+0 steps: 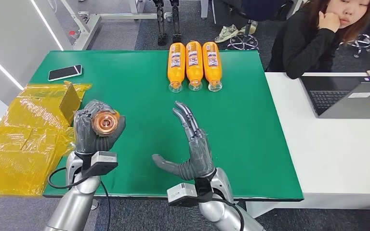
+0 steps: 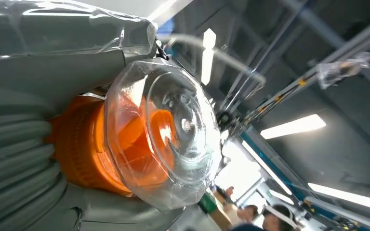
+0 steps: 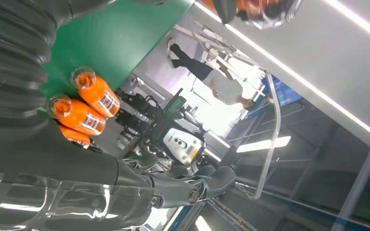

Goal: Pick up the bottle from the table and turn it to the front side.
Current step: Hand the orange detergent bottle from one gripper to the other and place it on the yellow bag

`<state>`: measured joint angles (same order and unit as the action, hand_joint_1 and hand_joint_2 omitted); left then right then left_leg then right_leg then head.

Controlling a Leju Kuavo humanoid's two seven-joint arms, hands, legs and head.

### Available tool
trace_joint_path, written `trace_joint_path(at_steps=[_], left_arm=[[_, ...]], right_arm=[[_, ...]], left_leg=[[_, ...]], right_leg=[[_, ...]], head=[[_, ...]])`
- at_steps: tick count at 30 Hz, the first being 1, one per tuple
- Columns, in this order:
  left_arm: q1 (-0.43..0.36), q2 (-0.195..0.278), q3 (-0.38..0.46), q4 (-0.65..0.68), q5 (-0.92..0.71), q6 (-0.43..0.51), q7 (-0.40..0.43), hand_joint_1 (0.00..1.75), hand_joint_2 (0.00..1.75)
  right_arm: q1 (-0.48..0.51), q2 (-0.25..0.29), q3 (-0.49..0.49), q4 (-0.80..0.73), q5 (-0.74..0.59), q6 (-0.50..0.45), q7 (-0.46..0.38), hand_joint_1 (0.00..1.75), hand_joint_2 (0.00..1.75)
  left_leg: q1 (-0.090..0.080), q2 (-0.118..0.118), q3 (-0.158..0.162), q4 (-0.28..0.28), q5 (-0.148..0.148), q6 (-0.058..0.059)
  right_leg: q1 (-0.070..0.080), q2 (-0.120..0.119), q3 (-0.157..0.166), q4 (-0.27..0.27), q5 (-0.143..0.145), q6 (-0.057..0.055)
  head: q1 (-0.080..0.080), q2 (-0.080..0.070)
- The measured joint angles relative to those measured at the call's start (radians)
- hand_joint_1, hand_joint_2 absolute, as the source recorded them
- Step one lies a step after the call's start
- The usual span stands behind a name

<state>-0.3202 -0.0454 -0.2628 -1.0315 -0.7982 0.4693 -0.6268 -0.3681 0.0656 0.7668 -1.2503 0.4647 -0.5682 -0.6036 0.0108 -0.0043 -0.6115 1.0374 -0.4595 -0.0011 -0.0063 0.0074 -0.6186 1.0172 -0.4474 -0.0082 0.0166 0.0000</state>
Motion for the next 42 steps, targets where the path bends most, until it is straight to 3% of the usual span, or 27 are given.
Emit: trace_joint_path(at_steps=[6, 10, 13, 21, 30, 31, 32, 35, 36, 42], left_arm=[[-0.072, 0.047, -0.065, 0.06, -0.324, 0.134, 0.171, 1.72, 1.75], [-0.113, 0.074, -0.101, 0.179, -0.524, 0.178, 0.32, 1.7, 1.75], [-0.138, 0.093, -0.112, 0.285, -0.586, 0.187, 0.373, 1.66, 1.75], [-0.172, 0.147, -0.112, 0.531, -0.636, 0.126, 0.448, 1.68, 1.75], [-0.22, 0.176, -0.113, 0.666, -0.692, 0.011, 0.523, 1.63, 1.75], [-0.224, 0.177, -0.113, 0.673, -0.692, 0.009, 0.523, 1.58, 1.75], [-0.227, 0.178, -0.113, 0.678, -0.692, 0.008, 0.524, 1.29, 1.75], [-0.235, 0.18, -0.113, 0.694, -0.697, 0.0, 0.535, 0.12, 1.75], [-0.237, 0.18, -0.113, 0.698, -0.701, -0.001, 0.543, 0.0, 1.75], [-0.237, 0.183, -0.113, 0.716, -0.717, 0.004, 0.584, 0.0, 1.75]], right_arm=[[-0.001, -0.001, 0.0, 0.005, -0.004, 0.007, 0.002, 0.0, 1.75], [0.005, -0.007, 0.0, 0.005, -0.009, 0.003, 0.003, 0.0, 1.75], [0.02, -0.014, 0.0, 0.005, -0.002, -0.004, 0.001, 0.0, 1.75], [0.077, -0.043, -0.003, -0.013, 0.003, -0.026, -0.004, 0.0, 1.75], [0.106, -0.063, -0.018, -0.034, 0.002, -0.028, -0.001, 0.0, 1.75], [0.107, -0.064, -0.018, -0.035, 0.002, -0.028, -0.001, 0.0, 1.75], [0.108, -0.065, -0.019, -0.036, 0.002, -0.028, -0.001, 0.0, 1.75], [0.108, -0.068, -0.019, -0.038, 0.002, -0.027, 0.0, 0.0, 1.75], [0.108, -0.069, -0.019, -0.039, 0.002, -0.027, 0.001, 0.0, 1.75], [0.108, -0.083, -0.019, -0.038, -0.014, -0.03, 0.001, 0.0, 1.75]], left_leg=[[0.0, 0.0, 0.0, 0.0, 0.0, 0.0], [0.0, 0.001, 0.0, 0.0, 0.0, -0.001], [0.0, 0.001, 0.001, 0.0, 0.0, -0.001], [0.0, 0.003, 0.0, 0.0, 0.0, -0.001], [0.0, 0.003, 0.001, 0.0, 0.0, -0.001], [0.0, 0.003, 0.001, 0.0, 0.0, -0.001], [0.0, 0.003, 0.001, 0.0, 0.0, -0.001], [0.0, 0.003, 0.001, 0.0, 0.001, -0.001], [0.0, 0.003, 0.001, 0.0, 0.001, -0.001], [0.0, 0.003, 0.0, -0.001, 0.001, -0.001]], right_leg=[[0.0, 0.0, 0.0, 0.0, 0.0, 0.0], [0.0, 0.001, 0.0, 0.0, 0.0, 0.0], [0.0, 0.002, 0.0, 0.0, 0.0, 0.0], [0.0, 0.004, -0.001, 0.0, 0.0, 0.0], [0.0, 0.004, -0.001, 0.0, 0.0, -0.001], [0.0, 0.004, -0.001, 0.0, 0.0, -0.001], [0.0, 0.004, -0.001, 0.0, 0.0, -0.001], [0.0, 0.004, -0.001, 0.001, 0.0, -0.001], [0.0, 0.004, -0.001, 0.001, 0.0, -0.001], [0.0, 0.003, -0.001, 0.001, 0.0, -0.001]], head=[[0.0, 0.0], [0.0, 0.0], [0.0, 0.0], [0.0, 0.0], [0.0, 0.0], [0.0, 0.0], [0.0, 0.0], [0.0, 0.0], [0.0, 0.0], [0.0, 0.0]])
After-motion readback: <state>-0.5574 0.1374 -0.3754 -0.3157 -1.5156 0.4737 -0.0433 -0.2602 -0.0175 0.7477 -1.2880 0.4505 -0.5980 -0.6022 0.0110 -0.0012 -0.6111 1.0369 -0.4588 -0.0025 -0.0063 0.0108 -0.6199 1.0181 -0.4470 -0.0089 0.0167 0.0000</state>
